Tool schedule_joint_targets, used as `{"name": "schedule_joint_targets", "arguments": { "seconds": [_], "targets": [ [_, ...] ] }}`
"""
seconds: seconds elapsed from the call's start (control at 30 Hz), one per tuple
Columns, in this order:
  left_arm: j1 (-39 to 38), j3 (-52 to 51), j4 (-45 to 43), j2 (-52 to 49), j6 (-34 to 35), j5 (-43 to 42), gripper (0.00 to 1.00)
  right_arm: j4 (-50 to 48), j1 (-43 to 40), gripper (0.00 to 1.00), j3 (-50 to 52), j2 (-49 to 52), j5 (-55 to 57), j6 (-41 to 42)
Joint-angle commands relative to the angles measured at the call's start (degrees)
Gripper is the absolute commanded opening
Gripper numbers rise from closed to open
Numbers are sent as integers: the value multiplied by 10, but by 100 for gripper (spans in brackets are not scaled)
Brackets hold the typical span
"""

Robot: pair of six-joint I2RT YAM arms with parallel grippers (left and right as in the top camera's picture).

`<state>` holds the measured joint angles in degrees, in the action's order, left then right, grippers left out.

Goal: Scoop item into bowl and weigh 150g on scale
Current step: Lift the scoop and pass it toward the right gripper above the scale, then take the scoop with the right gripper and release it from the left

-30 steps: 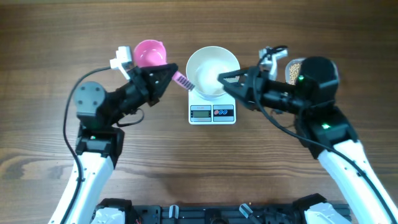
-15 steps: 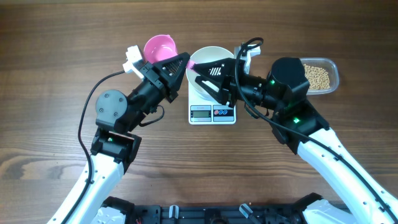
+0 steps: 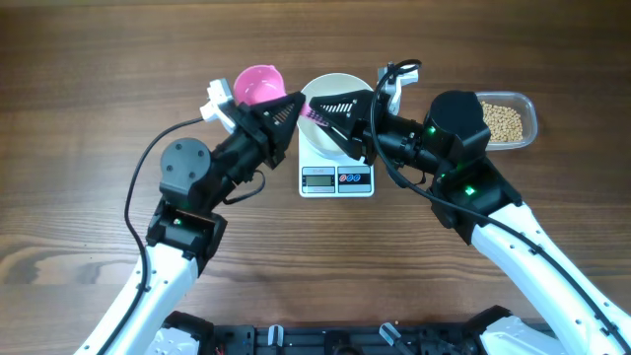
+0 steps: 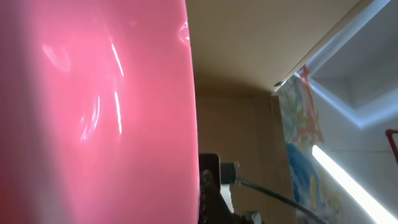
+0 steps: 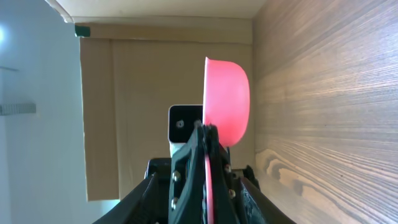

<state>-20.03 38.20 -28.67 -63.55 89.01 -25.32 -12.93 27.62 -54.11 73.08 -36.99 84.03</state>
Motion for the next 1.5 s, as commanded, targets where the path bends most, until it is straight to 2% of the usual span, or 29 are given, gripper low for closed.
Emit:
{"name": "schedule_joint_targets", "arguments": {
  "seconds": [0.0,0.9,1.0,1.13,1.23,1.27,1.3,1.33,1.37,1.4,1.47],
  "targets": [
    [-8,5,-2,0,-18,3,4,-1,1,38,-7,6,-3,-14],
    [-17,5,-2,0,-18,17,4,1,1,22,-7,6,-14,-9],
    [-17,5,-2,0,-18,17,4,3,1,18,-7,6,-14,-4],
    [-17,5,-2,0,-18,17,6,19,1,4,-7,6,-14,0],
    [-17,5,-2,0,-18,16,7,33,1,5,-7,6,-13,-3],
    [-17,5,-2,0,-18,16,11,31,1,4,-7,6,-11,-16],
    [-17,5,-2,0,-18,16,19,31,1,4,-7,6,-8,-28],
    [-17,5,-2,0,-18,16,34,32,1,4,-7,6,-4,-39],
    [-17,5,-2,0,-18,15,57,31,1,4,-7,6,-1,-54],
    [-17,5,-2,0,-18,12,72,31,1,5,-7,5,7,-69],
    [-17,5,-2,0,-33,9,95,38,-1,5,-7,5,53,-115]
  ]
}}
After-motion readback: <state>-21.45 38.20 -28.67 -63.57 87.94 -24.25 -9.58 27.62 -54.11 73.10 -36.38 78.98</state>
